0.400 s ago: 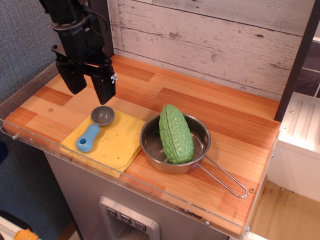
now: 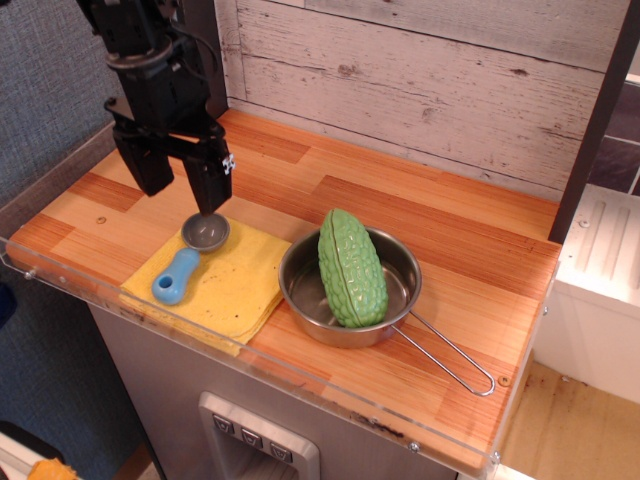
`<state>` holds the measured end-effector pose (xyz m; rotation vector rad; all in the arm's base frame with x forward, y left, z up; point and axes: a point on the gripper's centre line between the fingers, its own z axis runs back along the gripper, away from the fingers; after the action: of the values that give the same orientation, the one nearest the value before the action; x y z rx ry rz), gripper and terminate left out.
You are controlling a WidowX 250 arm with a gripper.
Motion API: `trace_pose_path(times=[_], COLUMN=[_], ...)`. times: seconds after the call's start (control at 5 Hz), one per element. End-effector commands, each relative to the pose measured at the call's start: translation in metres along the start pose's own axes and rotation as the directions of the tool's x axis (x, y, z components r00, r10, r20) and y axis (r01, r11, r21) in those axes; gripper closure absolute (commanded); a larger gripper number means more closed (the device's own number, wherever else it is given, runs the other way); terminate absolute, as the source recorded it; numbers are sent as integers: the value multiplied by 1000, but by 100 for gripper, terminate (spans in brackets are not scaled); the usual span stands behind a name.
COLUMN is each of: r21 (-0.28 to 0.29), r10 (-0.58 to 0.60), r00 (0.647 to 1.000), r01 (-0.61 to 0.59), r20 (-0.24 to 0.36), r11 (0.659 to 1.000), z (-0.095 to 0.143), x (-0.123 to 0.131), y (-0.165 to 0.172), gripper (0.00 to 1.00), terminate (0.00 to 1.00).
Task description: Place the vegetable behind the spoon.
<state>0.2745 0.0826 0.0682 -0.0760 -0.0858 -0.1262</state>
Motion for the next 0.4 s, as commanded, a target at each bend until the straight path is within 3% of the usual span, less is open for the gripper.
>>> trace_pose_path(times=[0.0,0.2], r21=[7,24], r10=[-167,-277], r00=[985,960], r01=[167,276], r20=[41,39], r11=[986,961], z=[-7,-8], x=[16,21], y=[-78,-117], gripper=[0,0], terminate=[0,0])
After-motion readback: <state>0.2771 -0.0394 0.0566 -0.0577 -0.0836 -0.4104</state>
